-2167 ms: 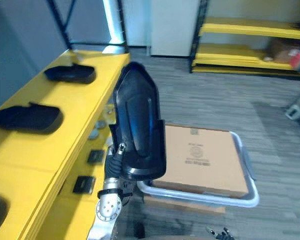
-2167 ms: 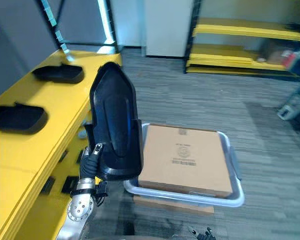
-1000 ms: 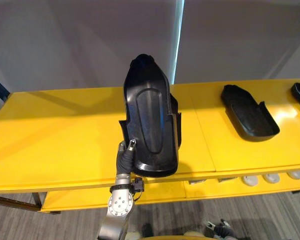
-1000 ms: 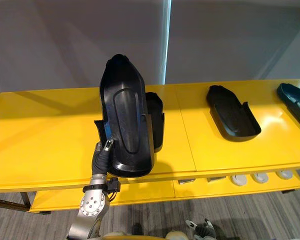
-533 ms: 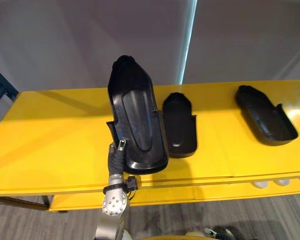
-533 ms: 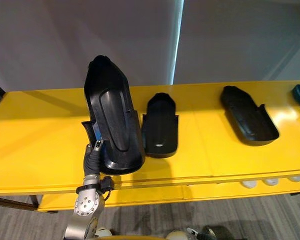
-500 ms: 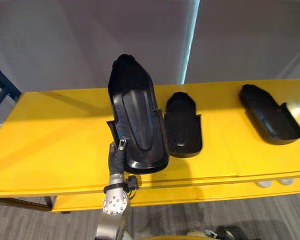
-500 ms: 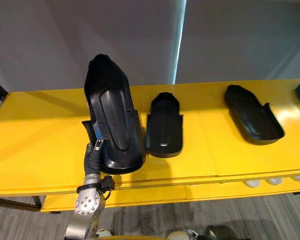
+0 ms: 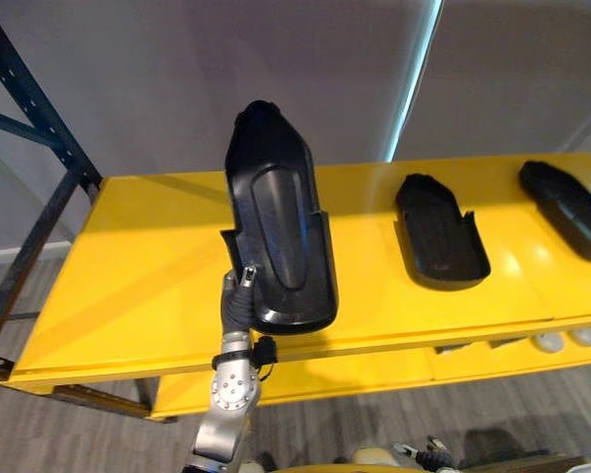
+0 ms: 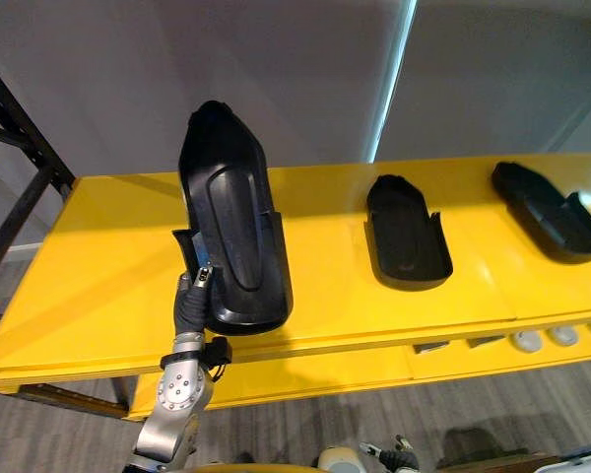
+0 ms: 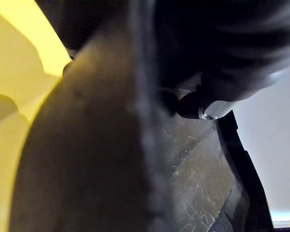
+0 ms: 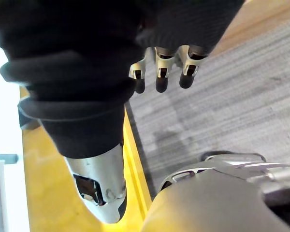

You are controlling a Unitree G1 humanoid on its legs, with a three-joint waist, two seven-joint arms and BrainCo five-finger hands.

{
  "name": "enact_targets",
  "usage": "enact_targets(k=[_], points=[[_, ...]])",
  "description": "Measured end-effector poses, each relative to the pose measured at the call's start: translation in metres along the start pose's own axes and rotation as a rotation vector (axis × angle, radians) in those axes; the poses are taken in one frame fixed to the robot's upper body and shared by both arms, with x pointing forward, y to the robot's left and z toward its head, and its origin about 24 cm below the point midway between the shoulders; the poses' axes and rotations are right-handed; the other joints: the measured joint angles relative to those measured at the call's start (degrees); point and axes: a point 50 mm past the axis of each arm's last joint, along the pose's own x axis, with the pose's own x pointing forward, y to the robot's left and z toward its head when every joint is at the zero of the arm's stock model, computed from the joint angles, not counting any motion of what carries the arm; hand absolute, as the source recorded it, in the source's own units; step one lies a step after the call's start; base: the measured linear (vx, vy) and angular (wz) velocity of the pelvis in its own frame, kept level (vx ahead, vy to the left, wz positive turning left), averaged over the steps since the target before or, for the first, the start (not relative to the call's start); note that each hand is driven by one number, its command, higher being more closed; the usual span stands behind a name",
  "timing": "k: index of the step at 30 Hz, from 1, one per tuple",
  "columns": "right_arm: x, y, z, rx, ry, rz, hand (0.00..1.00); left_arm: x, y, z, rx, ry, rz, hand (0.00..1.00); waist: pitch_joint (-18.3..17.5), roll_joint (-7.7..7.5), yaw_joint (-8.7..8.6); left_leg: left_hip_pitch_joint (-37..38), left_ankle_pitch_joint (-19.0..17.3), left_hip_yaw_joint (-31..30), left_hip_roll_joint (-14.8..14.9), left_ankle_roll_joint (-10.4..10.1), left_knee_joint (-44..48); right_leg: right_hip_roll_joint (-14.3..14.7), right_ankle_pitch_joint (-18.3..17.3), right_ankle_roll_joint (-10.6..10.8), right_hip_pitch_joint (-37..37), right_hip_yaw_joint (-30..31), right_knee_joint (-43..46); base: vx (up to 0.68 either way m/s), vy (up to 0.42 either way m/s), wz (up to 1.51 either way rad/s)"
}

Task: Walk over and take plastic housings, then place them on the shelf

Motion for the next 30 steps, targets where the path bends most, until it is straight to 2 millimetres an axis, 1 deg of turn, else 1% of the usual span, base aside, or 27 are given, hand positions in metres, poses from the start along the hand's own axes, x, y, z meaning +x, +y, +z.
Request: enact_targets(k=[1,2,3,4,5,7,9,12,14,15,16,19,21,22,24,28,30], points=[[-0.001,-0.001,-0.002,0.005,0.006,-0.003,0.0,0.0,0.0,0.0,0.002,-0.001,-0.004,1.0,-0.14,0.24,0.09,0.21,0.53,-0.01,0.0,0.02,-0.71,0.22,0.67,-0.21,0.32,-0.15,-0.86,-0.06,0.03,0.03],[-0.001,0.0,-0.002,0.012,0.007,-0.003,0.0,0.0,-0.001,0.001,0.002,-0.002,-0.017,1.0,-0.26,0.16,0.16,1.5,1.75,0.23,-0.05,-0.18,-2.78,0.61,1.59,-0.24,1.16,-0.21,-2.21,-0.04,-0.023,-0.06],[-0.002,0.002,-0.003,0.016,0.003,0.002,0.0,0.0,0.0,0.001,0.002,-0.003,-0.019,1.0,-0.2,-0.46,0.2,2.76,2.48,0.69,-0.04,-0.53,-4.66,1.0,2.16,-0.54,1.88,-0.13,-3.16,-0.04,-0.038,-0.1],[-0.002,0.003,-0.003,0.018,0.003,0.004,0.0,-0.001,0.001,0.002,0.002,-0.004,-0.017,1.0,-0.52,-0.4,0.19,3.09,2.82,0.9,0.02,-0.63,-5.1,1.22,2.43,-0.62,2.04,0.01,-3.61,-0.03,-0.051,-0.19],[-0.003,0.005,-0.006,0.023,0.007,0.008,0.0,-0.003,0.002,0.003,0.001,-0.005,-0.014,1.0,-1.04,-1.02,0.24,3.7,3.42,1.45,0.26,-0.94,-6.67,1.93,3.41,-0.78,2.65,0.45,-5.16,-0.02,-0.047,-0.24],[-0.005,0.006,-0.009,0.026,0.016,0.009,0.0,-0.003,0.003,0.004,0.018,-0.015,-0.022,1.0,-1.89,-1.48,1.16,4.08,3.9,2.26,0.55,-1.36,-7.89,2.69,4.55,-0.89,2.79,1.28,-6.92,0.0,-0.036,-0.28],[-0.006,0.007,-0.011,0.031,0.013,0.011,0.0,-0.001,0.008,0.004,0.045,-0.017,-0.008,1.0,-2.07,-1.75,1.51,4.62,4.13,3.16,0.68,-1.33,-8.74,3.21,5.69,-0.7,3.97,2.07,-8.89,-0.01,-0.005,-0.21],[-0.007,0.007,-0.011,0.033,0.01,0.011,0.0,0.001,0.015,0.002,0.075,-0.007,0.02,1.0,-2.17,-1.68,1.5,6.39,4.91,3.6,0.23,-1.04,-10.46,3.27,6.37,-0.11,5.28,2.55,-10.09,0.02,0.026,-0.07],[-0.007,0.006,-0.012,0.033,0.01,0.009,0.0,0.002,0.023,-0.002,0.125,0.011,0.04,1.0,-3.12,-1.28,1.49,8.73,7.08,4.08,-0.6,-0.84,-14.71,3.42,7.05,0.26,5.72,2.69,-11.2,0.05,0.039,0.01],[-0.007,0.006,-0.012,0.033,0.011,0.008,0.0,0.004,0.026,-0.004,0.135,0.018,0.05,1.0,-3.35,-1.19,1.49,8.82,7.4,4.12,-0.64,-0.84,-15.25,3.49,7.4,0.37,5.77,2.69,-11.62,0.0,0.0,0.0],[-0.007,0.007,-0.01,0.029,0.006,0.012,0.0,0.007,0.031,-0.011,0.17,0.045,0.061,1.0,-3.65,-1.1,1.49,8.91,7.8,4.18,-0.78,-0.68,-15.93,3.6,8.05,0.59,6.02,2.77,-12.65,0.0,0.0,0.0],[-0.006,0.007,-0.008,0.011,0.002,0.015,0.0,0.011,0.041,-0.024,0.233,0.11,0.087,1.0,-3.69,-1.04,1.49,9.29,7.81,4.41,-0.95,-0.66,-16.0,3.57,8.63,0.75,6.78,3.03,-13.73,-0.03,0.006,-0.03],[-0.006,0.008,-0.008,0.002,0.002,0.017,0.0,0.015,0.052,-0.035,0.281,0.164,0.125,1.0,-3.76,-0.97,1.46,9.2,8.06,4.53,-1.04,-0.48,-16.34,3.62,9.23,0.55,6.86,3.22,-14.49,-0.07,-0.006,-0.05],[-0.006,0.008,-0.007,0.001,0.002,0.018,0.0,0.016,0.053,-0.037,0.286,0.172,0.129,1.0,-3.76,-0.96,1.46,9.08,8.14,4.53,-1.05,-0.44,-16.35,3.64,9.33,0.52,6.8,3.26,-14.63,-0.08,-0.013,-0.03],[-0.005,0.008,-0.006,-0.008,-0.001,0.019,0.0,0.021,0.061,-0.044,0.318,0.211,0.162,1.0,-3.66,-0.81,1.34,8.63,8.52,4.45,-1.05,-0.45,-16.4,3.73,9.6,0.32,6.08,3.5,-14.67,-0.09,-0.013,-0.04],[-0.005,0.006,-0.005,-0.014,0.0,0.019,0.0,0.028,0.071,-0.052,0.358,0.253,0.2,1.0,-3.53,-0.45,1.15,8.14,8.61,4.36,-1.04,-0.55,-16.43,3.91,10.01,-0.13,5.42,3.91,-15.27,-0.07,-0.012,-0.04],[-0.005,0.006,-0.005,-0.027,0.001,0.031,0.0,0.032,0.076,-0.05,0.379,0.25,0.22,1.0,-3.52,-0.36,0.93,7.8,8.61,4.34,-1.08,-0.55,-16.43,4.01,10.48,-0.16,5.39,4.04,-16.01,-0.02,-0.008,-0.01]])
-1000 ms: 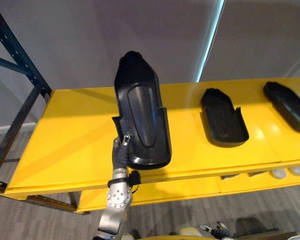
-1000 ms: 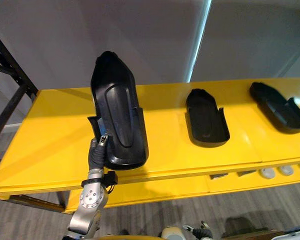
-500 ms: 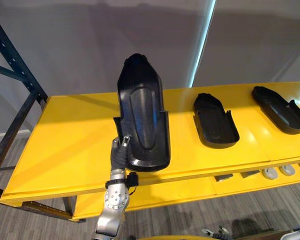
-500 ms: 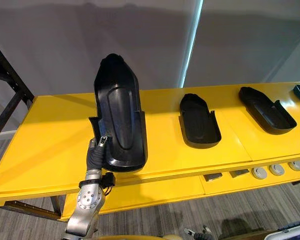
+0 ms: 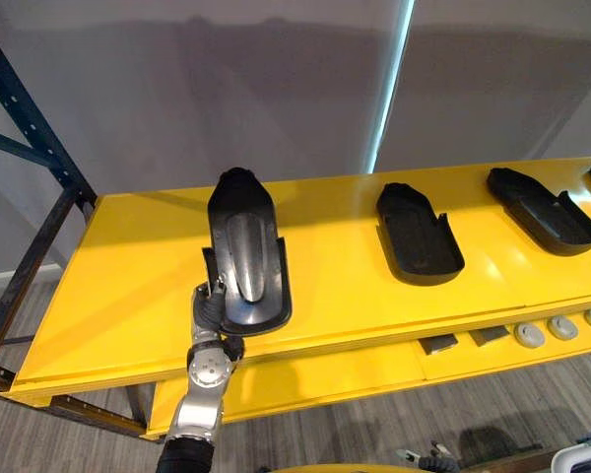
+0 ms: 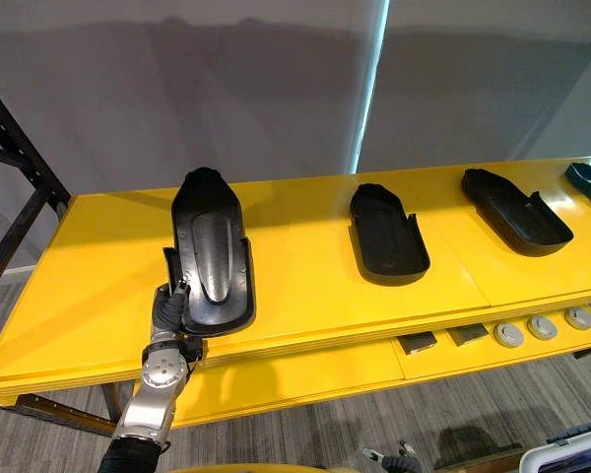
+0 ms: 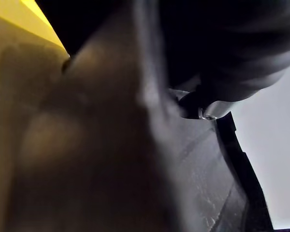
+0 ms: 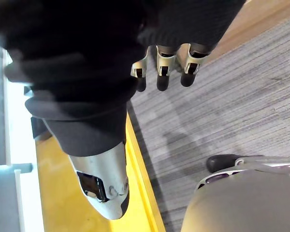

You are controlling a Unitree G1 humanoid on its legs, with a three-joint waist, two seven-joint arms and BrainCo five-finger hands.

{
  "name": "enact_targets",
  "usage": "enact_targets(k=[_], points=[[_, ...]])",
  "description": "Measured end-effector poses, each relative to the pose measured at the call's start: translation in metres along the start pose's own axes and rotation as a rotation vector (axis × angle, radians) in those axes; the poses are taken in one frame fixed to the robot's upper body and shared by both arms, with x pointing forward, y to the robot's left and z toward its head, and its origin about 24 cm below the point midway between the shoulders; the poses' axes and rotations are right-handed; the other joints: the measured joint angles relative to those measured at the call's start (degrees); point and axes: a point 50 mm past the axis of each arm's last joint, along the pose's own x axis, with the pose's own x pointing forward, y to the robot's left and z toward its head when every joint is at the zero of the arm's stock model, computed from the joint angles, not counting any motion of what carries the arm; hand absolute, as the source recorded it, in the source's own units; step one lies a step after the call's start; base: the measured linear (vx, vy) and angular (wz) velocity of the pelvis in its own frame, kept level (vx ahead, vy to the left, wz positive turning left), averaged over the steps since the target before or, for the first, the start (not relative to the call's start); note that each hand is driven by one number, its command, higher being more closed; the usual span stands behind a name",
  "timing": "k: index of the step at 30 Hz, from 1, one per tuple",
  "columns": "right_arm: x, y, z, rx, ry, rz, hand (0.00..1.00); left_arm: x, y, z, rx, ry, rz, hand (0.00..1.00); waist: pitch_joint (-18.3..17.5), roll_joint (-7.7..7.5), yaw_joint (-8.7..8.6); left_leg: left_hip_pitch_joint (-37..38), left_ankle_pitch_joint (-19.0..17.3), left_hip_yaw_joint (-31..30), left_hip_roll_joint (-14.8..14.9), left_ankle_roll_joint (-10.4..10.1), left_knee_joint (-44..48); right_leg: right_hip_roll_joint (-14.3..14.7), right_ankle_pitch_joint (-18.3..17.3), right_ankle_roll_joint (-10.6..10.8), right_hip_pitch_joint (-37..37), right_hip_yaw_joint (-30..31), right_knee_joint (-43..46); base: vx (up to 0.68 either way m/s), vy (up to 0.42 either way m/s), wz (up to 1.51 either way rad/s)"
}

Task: Walk over and take plastic housings, then place them on the shelf

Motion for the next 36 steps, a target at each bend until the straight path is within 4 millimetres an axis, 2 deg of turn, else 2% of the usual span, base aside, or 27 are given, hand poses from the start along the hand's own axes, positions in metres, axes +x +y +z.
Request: enact_targets(k=[1,2,10,15,26,36], points=[[0.0,0.0,0.0,-0.004,-0.001,0.002,0.0,0.001,0.0,-0.001,0.001,0.005,0.005,1.0,0.0,0.0,-0.03,-0.08,0.0,-0.01,-0.02,0.0,0.0,0.0,0.09,0.02,0.0,0.01,-0.17,0.0,0.0,0.0],[0.0,0.0,0.0,-0.011,-0.002,0.003,0.0,0.005,0.002,0.0,0.007,0.005,0.023,0.0,0.0,-0.01,-0.12,-0.29,0.0,-0.09,-0.08,0.0,0.0,0.01,0.3,0.06,0.0,0.0,-0.54,0.0,0.0,0.0],[0.002,0.003,0.005,-0.025,-0.01,0.022,0.0,0.027,0.015,0.006,0.045,0.003,0.102,0.0,0.01,-0.02,-0.97,-0.71,-0.01,-0.31,-0.7,0.01,0.0,0.4,1.17,-0.01,0.19,0.41,-2.16,0.02,-0.011,-0.03],[0.003,0.005,0.01,-0.022,-0.018,0.031,0.0,0.036,0.013,0.011,0.035,0.005,0.115,0.0,0.09,0.03,-1.06,-0.93,0.0,-1.12,-0.75,0.0,0.0,0.44,1.43,-0.1,0.35,0.28,-2.81,0.01,-0.021,0.0],[0.004,0.009,0.013,-0.019,-0.024,0.04,0.0,0.035,0.012,0.011,0.027,0.008,0.146,0.0,0.52,-0.39,-1.14,-0.49,-0.01,-1.4,-0.81,0.0,-0.03,0.17,1.92,-0.1,1.26,0.15,-3.76,-0.01,-0.005,0.0],[0.004,0.012,0.015,-0.016,-0.029,0.047,0.0,0.032,0.008,0.023,-0.018,-0.029,0.17,0.0,1.4,-1.12,-1.11,-0.5,-0.01,-2.43,-0.97,0.0,-0.03,-0.02,1.89,-0.05,1.72,-0.94,-3.78,-0.01,-0.014,0.05]])
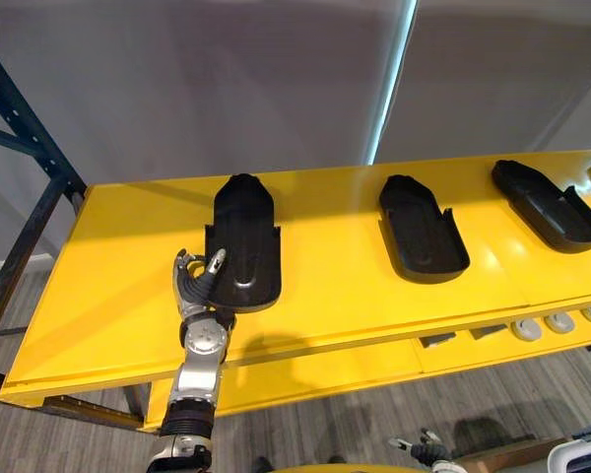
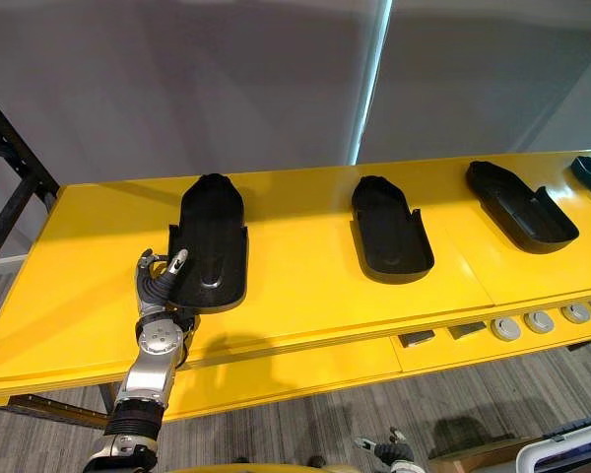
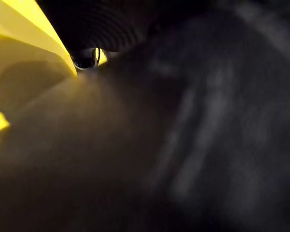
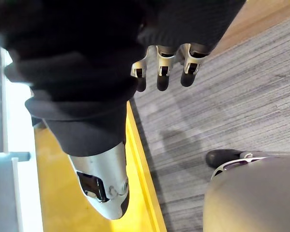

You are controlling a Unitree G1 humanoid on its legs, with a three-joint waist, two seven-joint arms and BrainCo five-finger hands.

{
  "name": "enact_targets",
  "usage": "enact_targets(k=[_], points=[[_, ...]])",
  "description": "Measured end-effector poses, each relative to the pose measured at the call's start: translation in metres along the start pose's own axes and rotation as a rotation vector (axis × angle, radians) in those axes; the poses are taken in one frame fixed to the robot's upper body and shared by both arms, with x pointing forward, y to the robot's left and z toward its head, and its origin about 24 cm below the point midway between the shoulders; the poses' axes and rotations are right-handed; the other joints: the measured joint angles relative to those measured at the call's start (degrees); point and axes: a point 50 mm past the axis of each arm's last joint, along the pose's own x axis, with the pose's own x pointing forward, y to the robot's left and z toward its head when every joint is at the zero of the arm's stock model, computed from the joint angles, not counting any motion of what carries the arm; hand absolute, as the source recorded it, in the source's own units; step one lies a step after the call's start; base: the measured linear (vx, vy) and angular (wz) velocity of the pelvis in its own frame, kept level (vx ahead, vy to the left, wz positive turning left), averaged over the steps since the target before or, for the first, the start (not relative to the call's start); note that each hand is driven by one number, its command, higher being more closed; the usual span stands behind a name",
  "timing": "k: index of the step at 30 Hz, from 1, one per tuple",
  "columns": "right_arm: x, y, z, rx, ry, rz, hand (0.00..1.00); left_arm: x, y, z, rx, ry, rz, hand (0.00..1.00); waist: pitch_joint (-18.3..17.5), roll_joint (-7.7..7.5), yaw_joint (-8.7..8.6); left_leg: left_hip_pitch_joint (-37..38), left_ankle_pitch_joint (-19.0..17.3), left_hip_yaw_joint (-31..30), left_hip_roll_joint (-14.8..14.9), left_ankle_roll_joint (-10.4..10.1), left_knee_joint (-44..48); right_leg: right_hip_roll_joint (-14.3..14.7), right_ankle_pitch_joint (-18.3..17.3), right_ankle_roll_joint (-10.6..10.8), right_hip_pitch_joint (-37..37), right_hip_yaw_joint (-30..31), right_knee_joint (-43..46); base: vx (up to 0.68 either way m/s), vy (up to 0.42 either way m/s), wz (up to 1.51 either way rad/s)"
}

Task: Walk over and take plastic housings, then place them on the shelf

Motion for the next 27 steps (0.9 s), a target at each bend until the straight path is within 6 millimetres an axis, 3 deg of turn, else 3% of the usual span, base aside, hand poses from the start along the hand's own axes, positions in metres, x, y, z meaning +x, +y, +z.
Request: enact_targets(k=[8,13,14,20,27], points=[[0.0,0.0,0.001,-0.002,-0.006,0.001,0.0,-0.003,0.003,0.021,-0.051,-0.084,0.035,0.0,0.25,0.16,0.02,0.45,0.01,-0.08,0.03,0.0,0.0,0.01,0.0,0.0,0.48,-0.07,0.03,0.0,0.0,0.0],[0.0,0.0,0.0,-0.001,-0.007,0.001,0.0,-0.018,0.001,0.034,-0.066,-0.164,0.01,0.0,0.28,0.2,0.15,0.5,0.01,-0.19,0.03,0.0,-0.01,-0.02,0.0,0.01,0.58,-0.17,0.08,0.0,0.0,0.0],[0.0,0.0,0.0,0.002,-0.008,0.001,0.0,-0.024,0.0,0.037,-0.063,-0.19,-0.003,1.0,0.29,0.21,0.15,0.49,0.01,-0.2,0.03,0.0,-0.01,-0.04,-0.01,0.02,0.57,-0.17,0.09,0.0,0.0,0.0],[-0.001,-0.007,-0.01,0.024,0.021,-0.016,0.0,-0.075,-0.002,0.055,-0.073,-0.365,-0.135,1.0,0.51,0.58,0.3,-0.33,-0.02,-0.3,0.43,0.0,0.0,-0.18,-0.04,0.06,-0.05,-0.03,0.62,0.0,0.0,0.0],[-0.003,-0.011,-0.014,0.022,0.025,-0.026,0.0,-0.108,-0.005,0.03,0.021,-0.325,-0.343,1.0,0.63,0.93,1.86,-0.04,-0.01,-0.46,0.59,0.01,-0.01,-0.19,-0.61,0.88,-0.48,-0.08,2.3,-0.01,-0.003,0.01]])
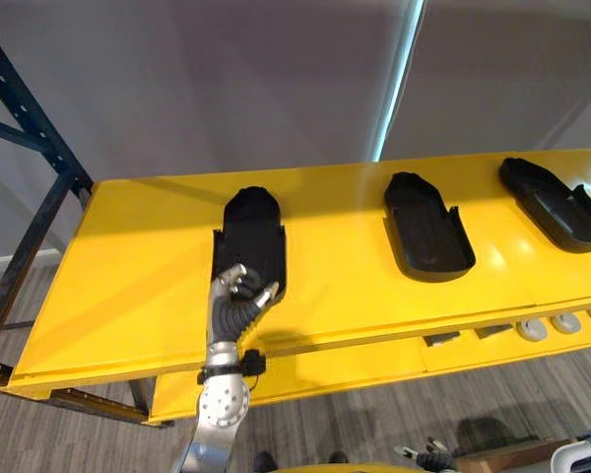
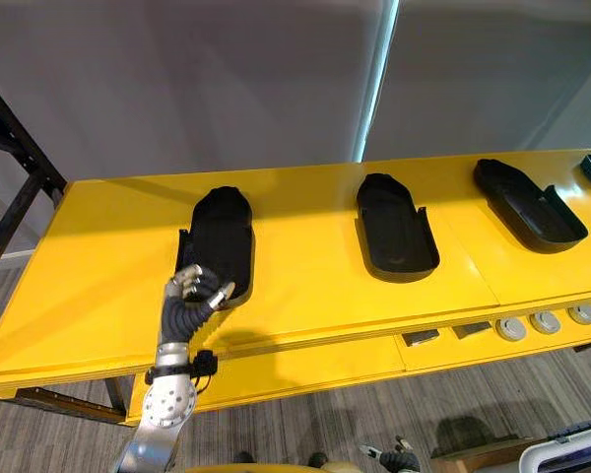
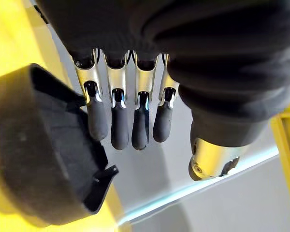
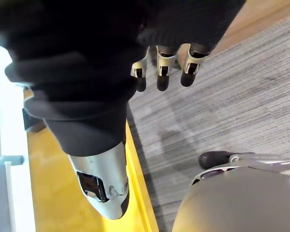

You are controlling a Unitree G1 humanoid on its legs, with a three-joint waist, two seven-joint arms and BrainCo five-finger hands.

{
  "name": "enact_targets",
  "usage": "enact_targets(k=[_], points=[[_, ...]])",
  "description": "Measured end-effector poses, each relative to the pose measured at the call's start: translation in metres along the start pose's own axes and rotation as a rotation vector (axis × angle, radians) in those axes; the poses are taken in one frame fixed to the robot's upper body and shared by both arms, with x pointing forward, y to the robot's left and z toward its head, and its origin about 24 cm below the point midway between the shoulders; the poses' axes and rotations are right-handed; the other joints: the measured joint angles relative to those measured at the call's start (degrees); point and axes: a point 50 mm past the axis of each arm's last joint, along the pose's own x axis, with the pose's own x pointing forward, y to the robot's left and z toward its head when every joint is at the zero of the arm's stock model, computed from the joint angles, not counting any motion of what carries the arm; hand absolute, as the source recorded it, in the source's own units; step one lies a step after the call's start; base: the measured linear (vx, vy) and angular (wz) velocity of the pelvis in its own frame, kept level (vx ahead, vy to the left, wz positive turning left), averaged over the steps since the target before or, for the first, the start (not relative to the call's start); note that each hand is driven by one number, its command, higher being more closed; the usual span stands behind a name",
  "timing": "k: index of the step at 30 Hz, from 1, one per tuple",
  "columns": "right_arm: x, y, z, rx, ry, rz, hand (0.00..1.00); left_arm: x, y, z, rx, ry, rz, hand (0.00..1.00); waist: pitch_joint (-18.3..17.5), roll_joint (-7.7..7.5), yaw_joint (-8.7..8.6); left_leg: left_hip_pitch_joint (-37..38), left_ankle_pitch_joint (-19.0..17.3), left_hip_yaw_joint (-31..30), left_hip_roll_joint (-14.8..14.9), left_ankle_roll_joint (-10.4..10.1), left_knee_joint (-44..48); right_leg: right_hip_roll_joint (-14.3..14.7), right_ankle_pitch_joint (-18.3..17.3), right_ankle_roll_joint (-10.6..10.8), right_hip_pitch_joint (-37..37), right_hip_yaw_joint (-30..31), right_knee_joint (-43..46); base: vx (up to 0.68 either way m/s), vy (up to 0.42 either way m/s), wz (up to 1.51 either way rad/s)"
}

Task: Walk over and take plastic housings, then place them on the shelf

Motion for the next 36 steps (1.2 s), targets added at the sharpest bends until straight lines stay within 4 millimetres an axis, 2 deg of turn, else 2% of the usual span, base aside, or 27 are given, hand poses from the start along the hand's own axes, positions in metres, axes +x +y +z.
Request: enact_targets(k=[5,13,20,22,27,30,36], points=[[0.0,-0.002,0.0,-0.015,-0.001,-0.001,0.0,-0.008,-0.012,-0.016,0.027,0.067,-0.088,1.0,-0.13,0.33,0.69,0.17,-0.02,-0.52,-0.34,-0.03,-0.01,-0.44,-0.75,0.63,-0.34,-0.37,0.76,-0.05,0.007,0.06],[-0.001,0.0,-0.002,-0.038,0.002,0.007,0.0,-0.014,-0.029,-0.034,0.073,0.132,-0.183,1.0,-0.69,-0.31,1.09,-0.57,-0.05,-0.47,-0.87,0.07,0.0,-0.93,-0.95,0.89,-1.15,-0.27,0.72,0.0,0.002,0.0],[-0.001,-0.001,-0.004,-0.04,0.016,0.006,0.0,0.006,-0.037,-0.041,0.133,0.117,-0.201,1.0,-2.16,-0.17,0.62,-0.63,-0.11,-0.01,-1.08,0.17,0.01,-0.92,-0.41,0.43,-0.78,0.01,-0.57,0.04,-0.005,-0.03],[0.0,0.0,-0.002,-0.042,0.015,0.008,0.0,0.012,-0.037,-0.043,0.147,0.117,-0.192,1.0,-2.19,-0.12,-0.12,-0.46,-0.11,0.03,-0.98,0.17,0.01,-0.75,-0.27,0.29,-0.37,-0.02,-1.03,0.0,0.0,0.0],[0.001,0.002,0.002,-0.045,0.013,0.013,0.0,0.025,-0.04,-0.045,0.199,0.111,-0.204,1.0,-2.18,0.01,-0.77,-0.08,-0.13,0.25,-0.6,0.14,0.0,-0.28,-0.09,0.03,-0.08,0.35,-1.28,-0.03,-0.041,-0.04],[0.002,0.002,0.004,-0.046,0.008,0.015,0.0,0.029,-0.041,-0.047,0.209,0.118,-0.202,1.0,-2.11,0.12,-1.66,-0.09,-0.14,0.37,-0.56,0.14,0.0,-0.21,-0.04,-0.05,-0.15,0.7,-1.44,-0.03,-0.023,-0.04],[0.003,0.004,0.007,-0.056,0.0,0.02,0.0,0.038,-0.039,-0.045,0.215,0.106,-0.192,1.0,-2.08,0.19,-1.89,-0.78,-0.19,0.99,-0.58,0.18,0.01,-0.26,0.39,-0.01,-1.05,1.45,-1.63,-0.01,-0.009,-0.06]])
